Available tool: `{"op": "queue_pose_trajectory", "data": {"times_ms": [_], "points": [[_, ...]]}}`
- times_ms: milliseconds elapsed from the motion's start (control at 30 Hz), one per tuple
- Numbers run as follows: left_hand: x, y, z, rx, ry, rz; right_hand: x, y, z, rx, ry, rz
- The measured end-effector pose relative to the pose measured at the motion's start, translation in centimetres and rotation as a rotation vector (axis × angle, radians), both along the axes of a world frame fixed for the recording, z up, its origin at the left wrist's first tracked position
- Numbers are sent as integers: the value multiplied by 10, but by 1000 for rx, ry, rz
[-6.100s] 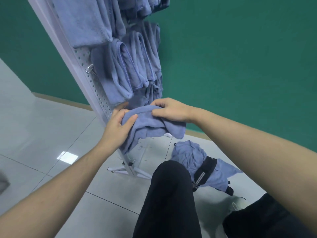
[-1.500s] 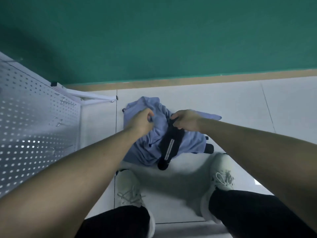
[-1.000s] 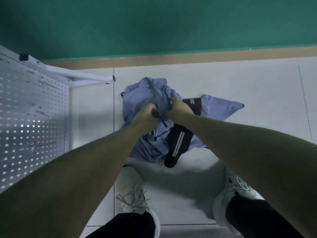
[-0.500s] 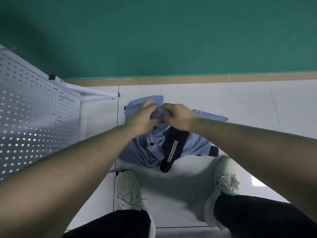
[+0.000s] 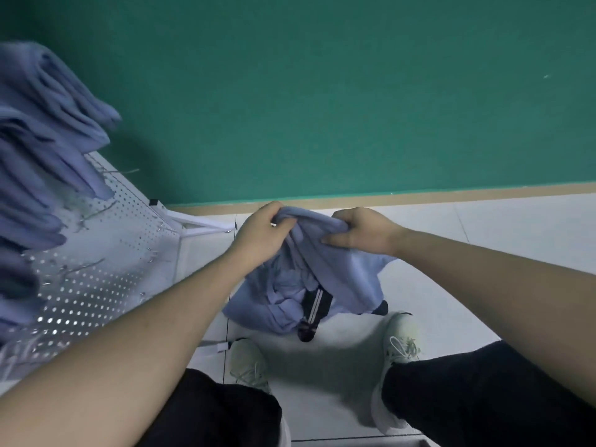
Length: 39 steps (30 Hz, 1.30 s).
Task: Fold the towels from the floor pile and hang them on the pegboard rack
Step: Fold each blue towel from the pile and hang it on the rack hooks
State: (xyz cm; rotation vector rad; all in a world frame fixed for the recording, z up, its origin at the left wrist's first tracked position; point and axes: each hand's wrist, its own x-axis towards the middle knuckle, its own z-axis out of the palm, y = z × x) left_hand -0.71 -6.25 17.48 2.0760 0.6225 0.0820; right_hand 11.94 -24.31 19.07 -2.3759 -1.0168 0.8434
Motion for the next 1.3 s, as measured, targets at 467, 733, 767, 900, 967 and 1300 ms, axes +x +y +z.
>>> {"op": "queue_pose_trajectory", "data": {"times_ms": [467,733,767,900,967,1300], "points": [[-55,-39,62,159,-97,433,-35,-71,55,230,58,-328],[-65,-44,59,-81,-61,337,-63,-61,70,618,112,-320],[-66,-47,59,-94,-36,301,-65,-59,70,623,115,-302],[-64,-62,68,-179,11,62,-69,-54,70,634,140,-270],[-63,-70,74,-253,-11,-75,-70,-53,69,615,148,-259],[-48,-98,79,-473,-206,35,-65,-51,63,651,108,-234]]}}
